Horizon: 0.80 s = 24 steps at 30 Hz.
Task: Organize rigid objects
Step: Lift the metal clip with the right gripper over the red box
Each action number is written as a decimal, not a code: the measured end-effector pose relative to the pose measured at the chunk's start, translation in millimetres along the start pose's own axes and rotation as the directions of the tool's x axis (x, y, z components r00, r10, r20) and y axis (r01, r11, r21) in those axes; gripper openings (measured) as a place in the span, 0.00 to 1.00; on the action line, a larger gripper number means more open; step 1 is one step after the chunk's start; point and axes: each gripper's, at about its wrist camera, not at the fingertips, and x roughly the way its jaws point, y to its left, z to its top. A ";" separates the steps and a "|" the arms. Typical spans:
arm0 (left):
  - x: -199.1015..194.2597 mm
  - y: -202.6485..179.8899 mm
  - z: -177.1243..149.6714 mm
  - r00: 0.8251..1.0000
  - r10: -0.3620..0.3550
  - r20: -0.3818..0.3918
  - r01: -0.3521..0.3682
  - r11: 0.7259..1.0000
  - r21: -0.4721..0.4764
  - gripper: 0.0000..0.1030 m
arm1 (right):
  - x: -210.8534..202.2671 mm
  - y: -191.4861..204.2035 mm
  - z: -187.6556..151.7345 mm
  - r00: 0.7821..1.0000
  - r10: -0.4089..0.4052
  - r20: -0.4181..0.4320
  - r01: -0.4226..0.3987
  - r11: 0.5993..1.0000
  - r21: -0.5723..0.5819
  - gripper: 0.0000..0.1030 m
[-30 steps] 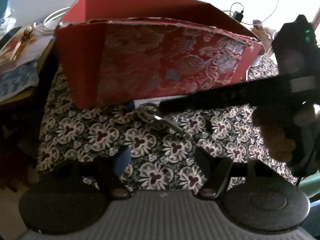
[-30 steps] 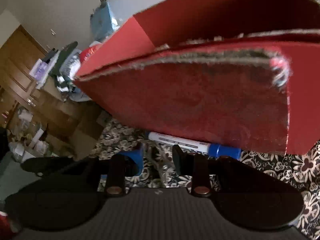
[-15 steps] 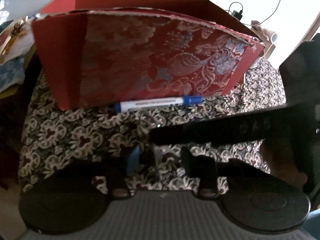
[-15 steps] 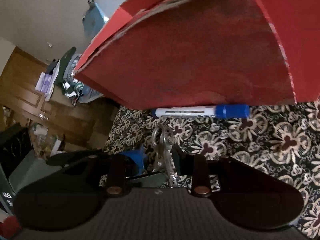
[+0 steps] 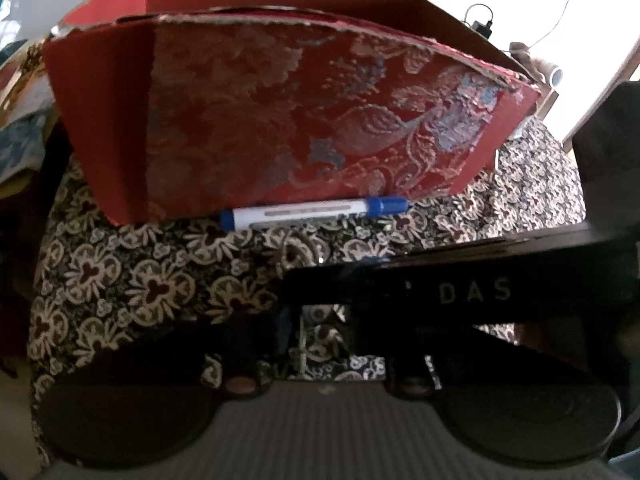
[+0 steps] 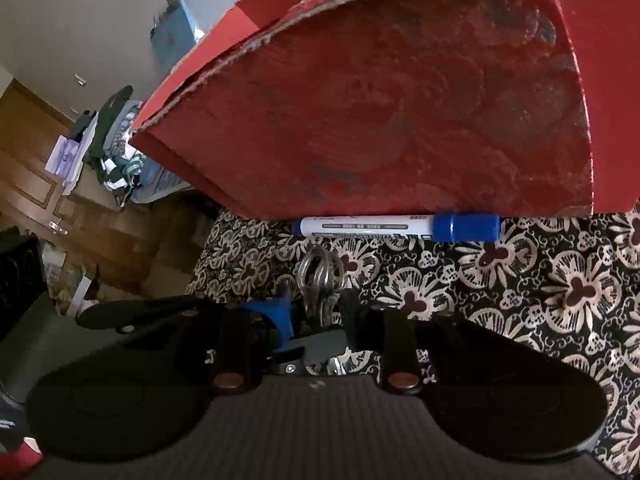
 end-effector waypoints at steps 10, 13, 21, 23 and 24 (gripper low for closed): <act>-41.8 -50.7 19.5 0.988 -0.138 0.064 0.123 0.973 0.194 0.17 | -80.0 -3.0 -12.2 0.990 -0.001 0.141 -0.008 0.998 0.064 0.01; -62.8 -73.5 36.5 0.971 -0.208 0.121 0.169 0.947 0.274 0.17 | -120.9 2.0 -10.6 0.971 -0.020 0.240 0.005 0.998 0.065 0.01; -99.9 -88.8 111.0 0.921 -0.283 0.267 0.177 0.916 0.360 0.17 | -169.8 25.1 45.6 0.900 -0.026 0.435 0.049 0.998 -0.042 0.01; -97.6 -80.6 130.4 0.922 -0.264 0.282 0.155 0.921 0.357 0.17 | -163.7 25.4 70.5 0.897 -0.026 0.442 0.069 0.994 -0.081 0.01; -93.4 -75.3 139.2 0.927 -0.250 0.279 0.147 0.927 0.344 0.17 | -156.3 22.0 83.8 0.900 -0.024 0.435 0.072 0.993 -0.095 0.01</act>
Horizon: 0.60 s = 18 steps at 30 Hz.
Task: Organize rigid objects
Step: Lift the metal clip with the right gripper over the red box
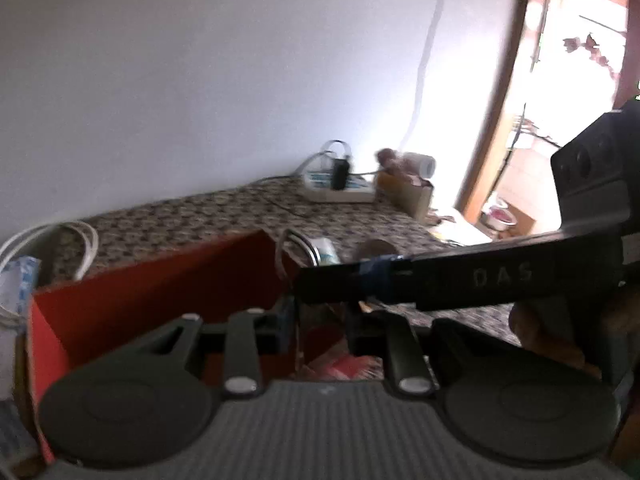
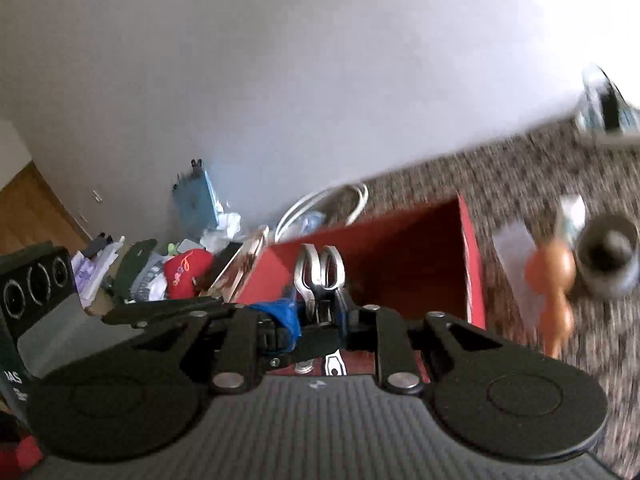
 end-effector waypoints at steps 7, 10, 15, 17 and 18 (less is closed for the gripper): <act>63.2 74.6 -2.1 0.981 0.045 -0.188 -0.073 0.987 -0.145 0.17 | 106.0 -38.7 25.0 0.972 -0.007 -0.236 0.018 0.999 0.045 0.01; 83.2 97.6 -7.8 0.964 0.045 -0.261 -0.103 0.972 -0.211 0.17 | 141.9 -49.3 27.1 0.945 -0.023 -0.327 0.045 0.997 0.061 0.01; 106.2 118.0 -11.4 0.938 0.055 -0.342 -0.152 0.952 -0.264 0.16 | 175.0 -58.2 25.4 0.912 -0.035 -0.408 0.074 0.994 0.081 0.00; 112.5 119.6 -14.4 0.925 0.075 -0.371 -0.181 0.949 -0.259 0.16 | 178.2 -55.3 20.9 0.907 -0.039 -0.420 0.076 0.995 0.071 0.00; 113.8 121.3 -16.6 0.920 0.086 -0.381 -0.196 0.946 -0.259 0.16 | 181.8 -54.7 19.2 0.905 -0.034 -0.423 0.070 0.995 0.071 0.01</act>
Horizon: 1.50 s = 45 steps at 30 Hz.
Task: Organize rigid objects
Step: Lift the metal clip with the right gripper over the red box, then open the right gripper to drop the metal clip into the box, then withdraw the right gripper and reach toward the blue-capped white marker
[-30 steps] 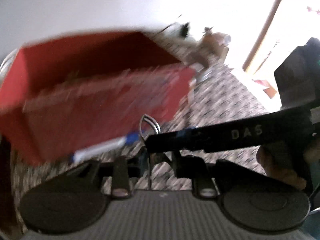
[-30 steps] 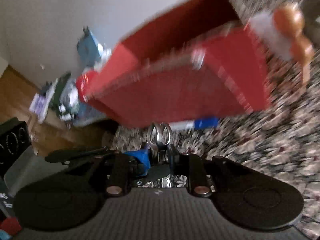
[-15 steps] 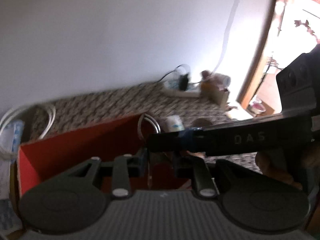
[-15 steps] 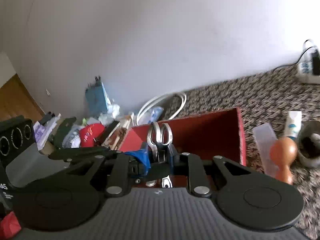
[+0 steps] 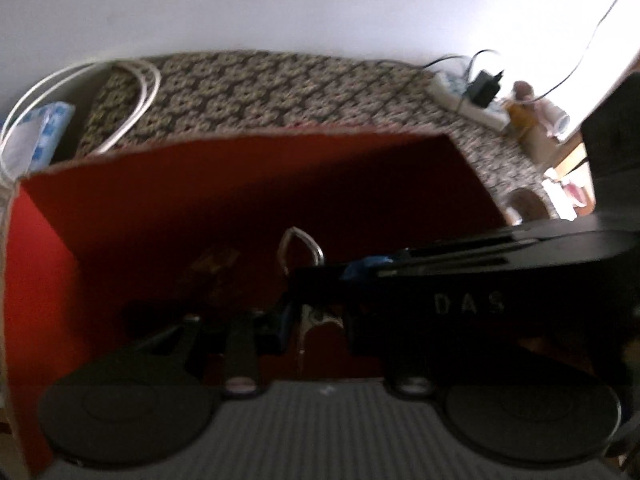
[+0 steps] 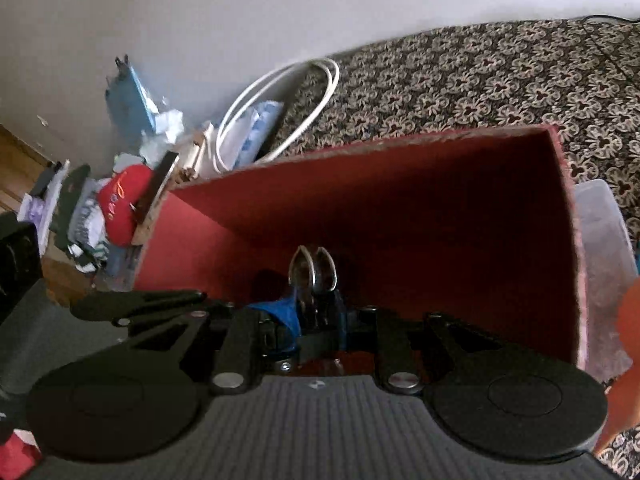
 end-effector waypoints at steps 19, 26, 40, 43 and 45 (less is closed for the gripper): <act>-72.5 0.8 -34.9 0.983 0.099 0.156 -0.098 0.995 -0.014 0.16 | -71.6 7.2 -37.6 0.957 0.130 0.259 -0.119 0.991 -0.058 0.01; -121.4 -16.0 -70.8 0.963 0.109 0.247 -0.124 0.991 0.043 0.30 | -113.9 10.9 -91.6 0.931 0.195 0.309 -0.173 0.980 -0.097 0.02; -95.9 -15.8 -166.7 0.980 0.087 0.176 -0.112 0.984 0.138 0.48 | -80.1 -14.7 -157.6 0.976 0.012 0.217 -0.034 0.995 0.097 0.02; -72.7 -8.2 -175.1 0.987 0.102 0.121 -0.117 0.985 0.126 0.48 | -71.8 -14.7 -161.0 0.978 -0.010 0.209 -0.008 0.996 0.084 0.02; -63.3 -5.8 -177.8 0.989 0.107 0.099 -0.119 0.985 0.123 0.48 | -64.7 -13.8 -159.7 0.980 -0.020 0.198 0.008 0.998 0.065 0.02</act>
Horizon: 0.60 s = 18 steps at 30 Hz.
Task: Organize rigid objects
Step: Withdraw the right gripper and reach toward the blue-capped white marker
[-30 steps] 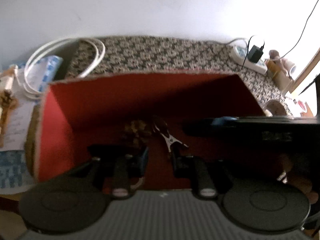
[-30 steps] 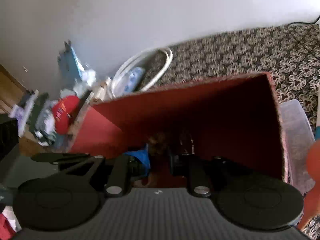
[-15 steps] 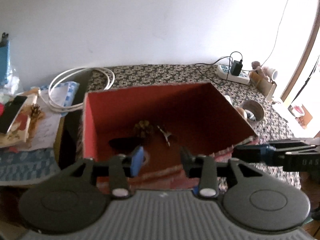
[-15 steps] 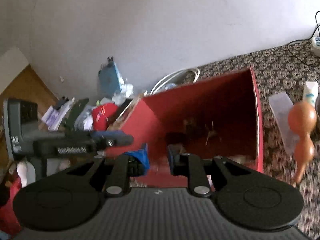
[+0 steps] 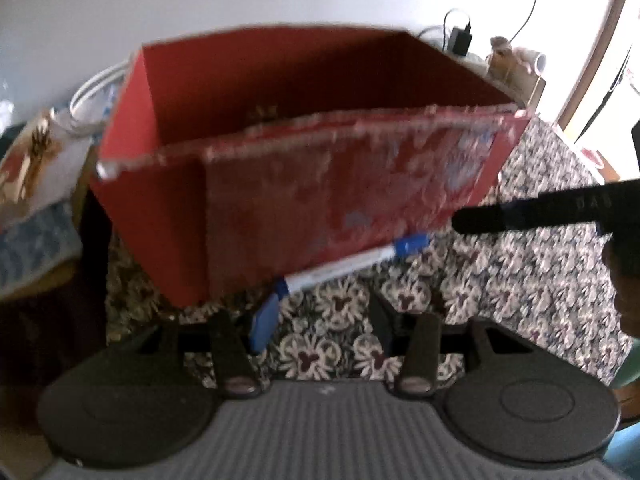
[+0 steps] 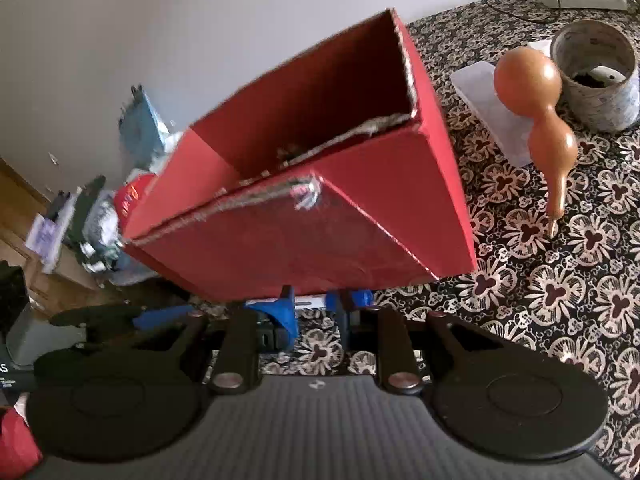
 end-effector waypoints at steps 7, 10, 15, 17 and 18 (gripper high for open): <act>8.9 3.3 -13.3 1.000 0.009 -0.014 -0.009 1.000 -0.024 0.48 | 29.4 -2.4 2.5 0.998 -0.062 -0.024 0.061 0.996 -0.068 0.02; 7.7 7.5 -20.0 1.000 0.000 -0.018 -0.001 0.999 -0.041 0.48 | 36.4 -7.4 2.0 0.999 -0.030 -0.043 0.027 0.998 -0.052 0.01; 10.5 10.4 -25.5 0.999 -0.006 -0.036 0.003 0.998 -0.066 0.48 | 47.1 -9.8 -2.8 0.993 0.005 -0.122 -0.010 0.999 -0.039 0.02; 8.6 10.0 -29.3 0.999 -0.021 -0.037 0.018 0.997 -0.069 0.48 | 46.3 -7.6 -8.0 0.974 0.091 -0.205 -0.096 0.995 -0.014 0.02; 7.6 10.0 -30.1 0.999 -0.031 -0.037 0.029 0.997 -0.068 0.48 | 43.6 -5.9 -9.3 0.968 0.117 -0.223 -0.122 0.992 -0.012 0.02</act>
